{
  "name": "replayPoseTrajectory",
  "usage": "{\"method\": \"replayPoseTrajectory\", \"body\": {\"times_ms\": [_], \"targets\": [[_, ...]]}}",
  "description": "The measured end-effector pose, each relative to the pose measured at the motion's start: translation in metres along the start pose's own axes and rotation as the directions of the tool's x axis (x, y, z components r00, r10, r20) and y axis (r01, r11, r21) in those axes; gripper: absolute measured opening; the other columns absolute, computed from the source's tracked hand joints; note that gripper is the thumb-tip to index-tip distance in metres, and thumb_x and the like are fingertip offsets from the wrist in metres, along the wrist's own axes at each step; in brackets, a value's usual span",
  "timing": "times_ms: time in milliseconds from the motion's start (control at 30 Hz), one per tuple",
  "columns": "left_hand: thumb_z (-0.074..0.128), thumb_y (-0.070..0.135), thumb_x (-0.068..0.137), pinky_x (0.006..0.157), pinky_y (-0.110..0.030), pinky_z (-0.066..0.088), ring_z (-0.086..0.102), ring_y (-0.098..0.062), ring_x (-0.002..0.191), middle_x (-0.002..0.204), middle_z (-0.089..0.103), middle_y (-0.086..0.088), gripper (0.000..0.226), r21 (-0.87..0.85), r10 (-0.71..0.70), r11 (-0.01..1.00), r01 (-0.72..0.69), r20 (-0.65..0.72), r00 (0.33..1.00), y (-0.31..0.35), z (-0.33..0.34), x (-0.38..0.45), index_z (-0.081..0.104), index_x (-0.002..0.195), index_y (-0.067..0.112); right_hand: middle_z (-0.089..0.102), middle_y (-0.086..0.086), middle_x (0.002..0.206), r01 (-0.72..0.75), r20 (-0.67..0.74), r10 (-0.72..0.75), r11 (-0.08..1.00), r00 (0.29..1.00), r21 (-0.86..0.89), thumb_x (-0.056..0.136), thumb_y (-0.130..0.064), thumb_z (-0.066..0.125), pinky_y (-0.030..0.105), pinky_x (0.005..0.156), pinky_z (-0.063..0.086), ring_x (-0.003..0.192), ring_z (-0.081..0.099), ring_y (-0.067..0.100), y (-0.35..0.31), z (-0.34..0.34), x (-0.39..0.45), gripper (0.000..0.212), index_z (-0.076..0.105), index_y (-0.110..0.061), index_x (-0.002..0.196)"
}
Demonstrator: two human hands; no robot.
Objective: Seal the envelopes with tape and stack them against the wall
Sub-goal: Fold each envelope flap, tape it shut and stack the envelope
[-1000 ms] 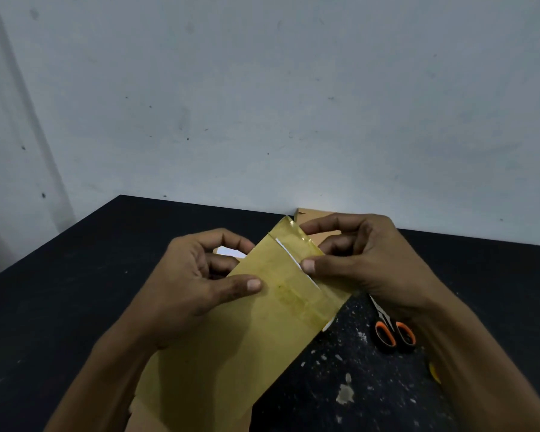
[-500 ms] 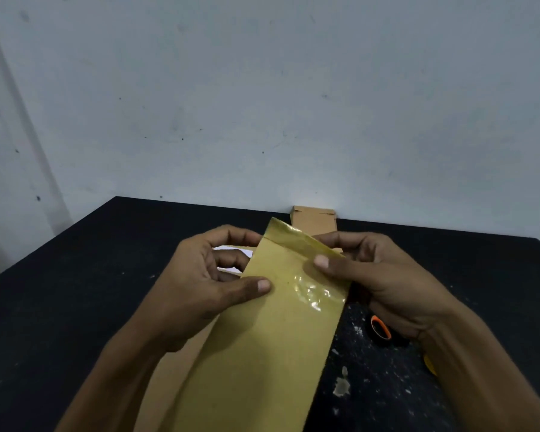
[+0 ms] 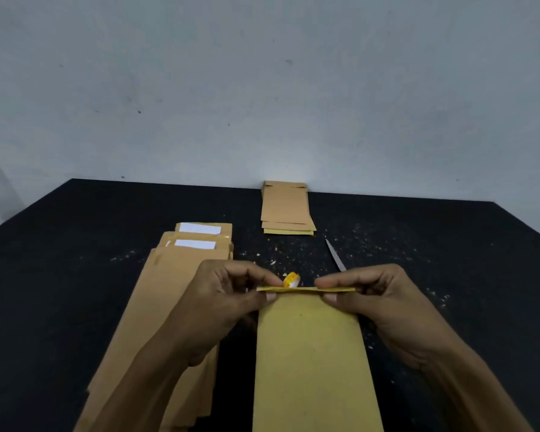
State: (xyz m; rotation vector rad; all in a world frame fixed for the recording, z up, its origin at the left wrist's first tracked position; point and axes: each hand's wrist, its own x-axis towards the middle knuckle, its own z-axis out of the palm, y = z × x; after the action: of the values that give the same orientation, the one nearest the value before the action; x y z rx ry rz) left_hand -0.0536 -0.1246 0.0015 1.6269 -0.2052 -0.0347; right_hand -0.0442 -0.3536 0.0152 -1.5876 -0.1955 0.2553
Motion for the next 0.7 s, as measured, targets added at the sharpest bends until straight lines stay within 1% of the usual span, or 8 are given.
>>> {"method": "replayPoseTrajectory", "body": {"times_ms": [100, 167, 267, 367, 500, 600, 633, 700], "targets": [[0.069, -0.010, 0.082, 0.053, -0.024, 0.053, 0.064, -0.015, 0.064, 0.080, 0.073, -0.016, 0.022, -0.016, -0.060, 0.998, 0.060, -0.035, 0.998, -0.020, 0.011, 0.001, 0.081, 0.082, 0.009, 0.076, 0.017, 0.090, -0.099, 0.047, 0.096, 0.993, 0.994, 0.069, 0.065, 0.001, 0.082, 0.021, 0.067, 0.058, 0.077, 0.070, 0.015, 0.020, -0.013, -0.006, 0.024, 0.081, -0.006, 0.089], [0.068, -0.011, 0.082, 0.058, -0.027, 0.057, 0.067, -0.018, 0.067, 0.081, 0.074, -0.017, 0.025, -0.045, -0.120, 0.992, 0.118, -0.030, 0.992, -0.031, 0.016, 0.002, 0.081, 0.082, 0.009, 0.075, 0.023, 0.093, -0.152, 0.033, 0.149, 0.982, 0.988, 0.113, 0.064, 0.004, 0.077, 0.022, 0.071, 0.059, 0.077, 0.070, 0.017, 0.032, -0.019, -0.007, 0.026, 0.080, 0.000, 0.090], [0.064, -0.013, 0.085, 0.066, -0.031, 0.062, 0.072, -0.020, 0.071, 0.084, 0.076, -0.017, 0.025, -0.089, -0.220, 0.972, 0.217, -0.018, 0.975, -0.042, 0.024, 0.004, 0.080, 0.084, 0.006, 0.073, 0.022, 0.082, -0.167, -0.026, 0.173, 0.974, 0.985, 0.151, 0.063, 0.005, 0.073, 0.022, 0.069, 0.059, 0.070, 0.070, 0.018, 0.046, -0.022, -0.004, 0.022, 0.080, 0.000, 0.084], [0.055, -0.012, 0.092, 0.073, -0.038, 0.062, 0.072, -0.021, 0.077, 0.089, 0.076, -0.017, 0.026, -0.062, -0.287, 0.957, 0.285, -0.031, 0.957, -0.048, 0.028, 0.008, 0.078, 0.089, 0.000, 0.072, 0.019, 0.076, -0.146, -0.088, 0.152, 0.986, 0.984, 0.075, 0.071, 0.009, 0.074, 0.022, 0.067, 0.058, 0.069, 0.067, 0.018, 0.055, -0.024, 0.002, 0.016, 0.081, -0.004, 0.080], [0.041, -0.014, 0.095, 0.063, -0.029, 0.059, 0.073, -0.021, 0.076, 0.086, 0.075, -0.019, 0.038, -0.065, -0.320, 0.947, 0.315, -0.079, 0.944, -0.055, 0.030, 0.012, 0.076, 0.088, -0.003, 0.073, 0.021, 0.084, -0.144, -0.091, 0.145, 0.989, 0.985, 0.025, 0.071, 0.013, 0.079, 0.021, 0.070, 0.057, 0.074, 0.067, 0.017, 0.058, -0.027, 0.004, 0.022, 0.081, -0.006, 0.083], [0.048, -0.009, 0.094, 0.063, -0.025, 0.058, 0.073, -0.016, 0.078, 0.085, 0.077, -0.008, 0.033, -0.045, -0.280, 0.960, 0.277, -0.120, 0.952, -0.058, 0.031, 0.013, 0.078, 0.085, 0.002, 0.077, 0.016, 0.085, -0.116, -0.140, 0.107, 0.991, 0.984, -0.064, 0.076, 0.008, 0.079, 0.017, 0.069, 0.055, 0.073, 0.069, 0.013, 0.060, -0.023, 0.003, 0.020, 0.082, -0.010, 0.084], [0.057, -0.003, 0.093, 0.065, -0.025, 0.058, 0.072, -0.013, 0.079, 0.085, 0.076, -0.002, 0.026, 0.035, -0.224, 0.972, 0.231, -0.137, 0.965, -0.060, 0.032, 0.013, 0.080, 0.084, 0.007, 0.077, 0.011, 0.084, -0.086, -0.165, 0.061, 0.986, 0.984, -0.144, 0.079, 0.005, 0.078, 0.017, 0.069, 0.056, 0.075, 0.071, 0.012, 0.062, -0.022, 0.004, 0.019, 0.082, -0.012, 0.086], [0.073, 0.010, 0.087, 0.073, -0.020, 0.057, 0.070, -0.005, 0.080, 0.084, 0.075, 0.007, 0.010, 0.310, -0.037, 0.947, 0.079, -0.141, 0.989, -0.063, 0.033, 0.013, 0.081, 0.084, 0.015, 0.077, -0.002, 0.087, 0.005, -0.183, -0.071, 0.941, 0.981, -0.339, 0.080, -0.001, 0.080, 0.023, 0.074, 0.058, 0.081, 0.072, 0.011, 0.071, -0.018, 0.007, 0.019, 0.081, -0.018, 0.088]]}}
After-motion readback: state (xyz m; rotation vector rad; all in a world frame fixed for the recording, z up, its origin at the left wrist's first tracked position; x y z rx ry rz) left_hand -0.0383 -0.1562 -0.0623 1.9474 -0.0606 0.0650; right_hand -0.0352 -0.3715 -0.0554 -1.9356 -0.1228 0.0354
